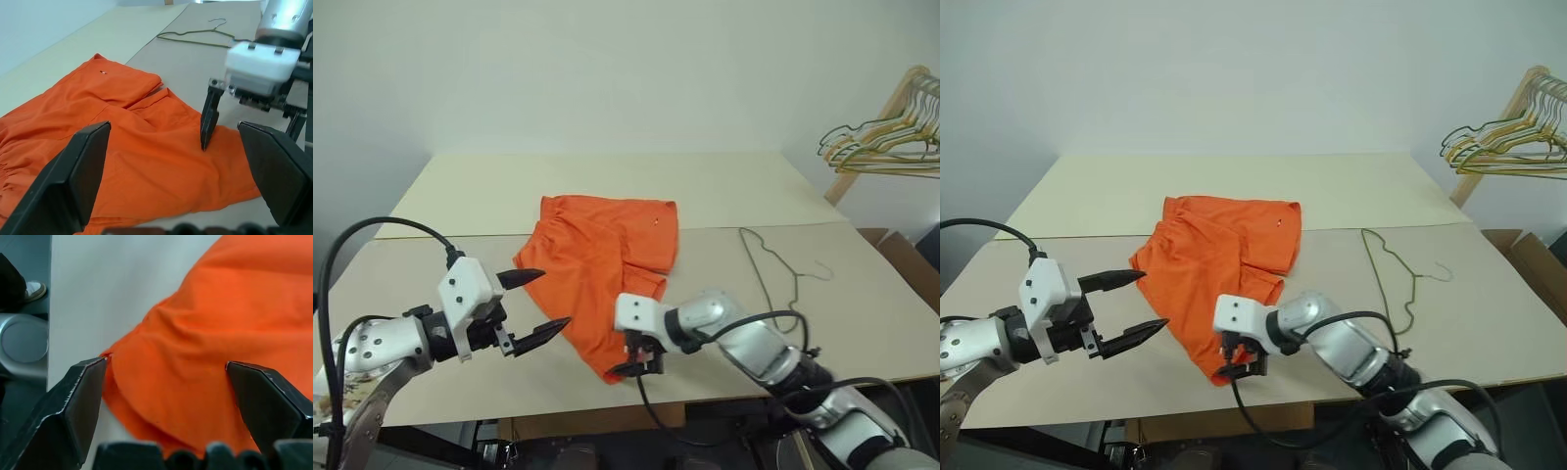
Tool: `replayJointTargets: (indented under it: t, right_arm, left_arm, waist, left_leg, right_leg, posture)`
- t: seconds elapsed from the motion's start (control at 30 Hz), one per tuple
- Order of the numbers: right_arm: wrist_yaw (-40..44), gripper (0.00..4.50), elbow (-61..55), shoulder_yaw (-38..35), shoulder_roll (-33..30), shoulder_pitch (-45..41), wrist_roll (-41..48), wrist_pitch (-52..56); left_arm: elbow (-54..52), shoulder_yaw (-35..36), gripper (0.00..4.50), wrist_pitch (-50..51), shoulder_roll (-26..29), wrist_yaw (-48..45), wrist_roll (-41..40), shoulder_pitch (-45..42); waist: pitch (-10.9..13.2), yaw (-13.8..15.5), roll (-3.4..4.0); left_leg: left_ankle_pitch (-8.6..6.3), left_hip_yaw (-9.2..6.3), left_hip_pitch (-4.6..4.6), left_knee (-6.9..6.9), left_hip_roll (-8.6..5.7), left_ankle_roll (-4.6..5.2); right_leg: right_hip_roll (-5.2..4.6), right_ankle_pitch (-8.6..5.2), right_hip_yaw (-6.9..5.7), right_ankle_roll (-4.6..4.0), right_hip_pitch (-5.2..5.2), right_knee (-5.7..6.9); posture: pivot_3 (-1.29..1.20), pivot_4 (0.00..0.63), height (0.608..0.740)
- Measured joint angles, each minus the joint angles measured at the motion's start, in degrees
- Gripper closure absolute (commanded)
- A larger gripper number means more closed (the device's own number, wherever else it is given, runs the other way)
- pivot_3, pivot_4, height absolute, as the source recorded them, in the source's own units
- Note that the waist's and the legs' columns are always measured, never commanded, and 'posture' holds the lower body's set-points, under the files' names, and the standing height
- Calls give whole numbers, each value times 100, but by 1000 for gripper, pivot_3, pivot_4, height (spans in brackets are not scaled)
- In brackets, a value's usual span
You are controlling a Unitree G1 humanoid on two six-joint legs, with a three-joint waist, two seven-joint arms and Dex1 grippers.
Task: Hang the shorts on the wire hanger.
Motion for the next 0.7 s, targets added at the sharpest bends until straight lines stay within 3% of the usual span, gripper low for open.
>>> replayJointTargets:
  t: [0.13, 0.43, 0.6, 0.7]
  right_arm:
    - [-255, 1184, 428, 119, 254, -57, -285, -178]
    - [-301, 4278, 634, 79, 71, -79, -509, -602]
    - [129, 4398, 651, -230, -704, -7, -490, -1217]
    - [695, 4398, 723, -554, -1363, 23, -381, -2108]
  left_arm:
    - [20, -65, 0, -124, -1, 13, 96, -46]
    - [135, -374, 0, -383, -95, 53, 289, -126]
    - [336, -498, 0, -531, -109, 51, 368, -254]
    - [431, -625, 0, -590, -119, 35, 430, -323]
  waist:
    - [-3, -48, 0]
    - [-2, -41, 2]
    - [-1, -52, 1]
    - [2, -64, 6]
  left_leg:
    - [8, 4, 24, -17, -3, -16]
    - [18, 10, 67, -58, -2, -68]
    - [27, 8, 64, -58, 0, -45]
    - [25, 7, 61, -60, -1, -39]
  right_leg:
    - [3, 0, 3, 0, 12, 0]
    - [3, -16, 10, -26, 17, 32]
    - [0, -16, 14, -26, 13, 28]
    - [3, -17, 13, -26, 11, 19]
  posture:
    - [216, 0, 740]
    - [196, 0, 740]
    - [174, 0, 740]
    - [161, 0, 740]
